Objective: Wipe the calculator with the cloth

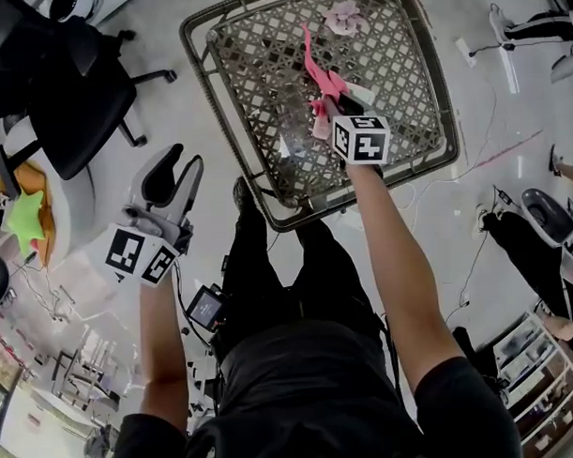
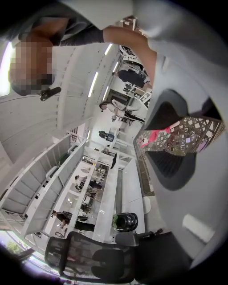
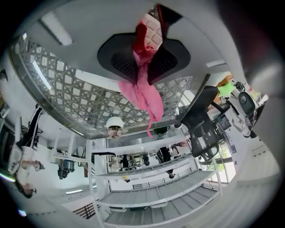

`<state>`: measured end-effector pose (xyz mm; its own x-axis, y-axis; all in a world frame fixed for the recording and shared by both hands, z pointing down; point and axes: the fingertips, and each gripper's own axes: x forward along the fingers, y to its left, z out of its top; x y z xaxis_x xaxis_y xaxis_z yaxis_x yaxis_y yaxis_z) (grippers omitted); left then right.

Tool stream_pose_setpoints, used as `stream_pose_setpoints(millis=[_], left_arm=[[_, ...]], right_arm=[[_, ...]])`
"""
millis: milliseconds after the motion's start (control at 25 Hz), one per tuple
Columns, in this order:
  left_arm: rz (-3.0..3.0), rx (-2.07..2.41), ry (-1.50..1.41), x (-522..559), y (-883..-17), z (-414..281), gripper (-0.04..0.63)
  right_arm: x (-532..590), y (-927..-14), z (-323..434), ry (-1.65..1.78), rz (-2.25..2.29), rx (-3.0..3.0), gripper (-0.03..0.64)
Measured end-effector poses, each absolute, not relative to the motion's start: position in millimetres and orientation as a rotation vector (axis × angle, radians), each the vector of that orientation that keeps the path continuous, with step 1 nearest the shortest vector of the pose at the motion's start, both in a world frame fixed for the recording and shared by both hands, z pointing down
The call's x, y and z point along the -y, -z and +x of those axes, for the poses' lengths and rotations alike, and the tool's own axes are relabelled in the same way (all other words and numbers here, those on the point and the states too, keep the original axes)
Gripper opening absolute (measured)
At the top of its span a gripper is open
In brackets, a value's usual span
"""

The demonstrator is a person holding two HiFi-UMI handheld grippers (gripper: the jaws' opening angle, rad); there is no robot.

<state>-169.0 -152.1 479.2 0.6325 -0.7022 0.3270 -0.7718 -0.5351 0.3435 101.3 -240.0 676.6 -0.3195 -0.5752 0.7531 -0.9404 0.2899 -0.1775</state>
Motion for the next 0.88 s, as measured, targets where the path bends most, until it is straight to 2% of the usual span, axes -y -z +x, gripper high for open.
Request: stream_pose_setpoints(millis=[240, 440, 880], left_arm=[[2.404, 1.153, -0.201, 156, -479, -171, 0.178], [2.414, 1.127, -0.209, 159, -480, -159, 0.178], [2.441, 1.073, -0.221, 169, -480, -123, 0.179]], right_arm=[[200, -680, 68, -0.884, 1.273, 2.028, 0.077], [153, -688, 68, -0.926, 1.23, 2.018, 0.077], [155, -686, 166, -0.966, 1.443, 1.907, 0.078]])
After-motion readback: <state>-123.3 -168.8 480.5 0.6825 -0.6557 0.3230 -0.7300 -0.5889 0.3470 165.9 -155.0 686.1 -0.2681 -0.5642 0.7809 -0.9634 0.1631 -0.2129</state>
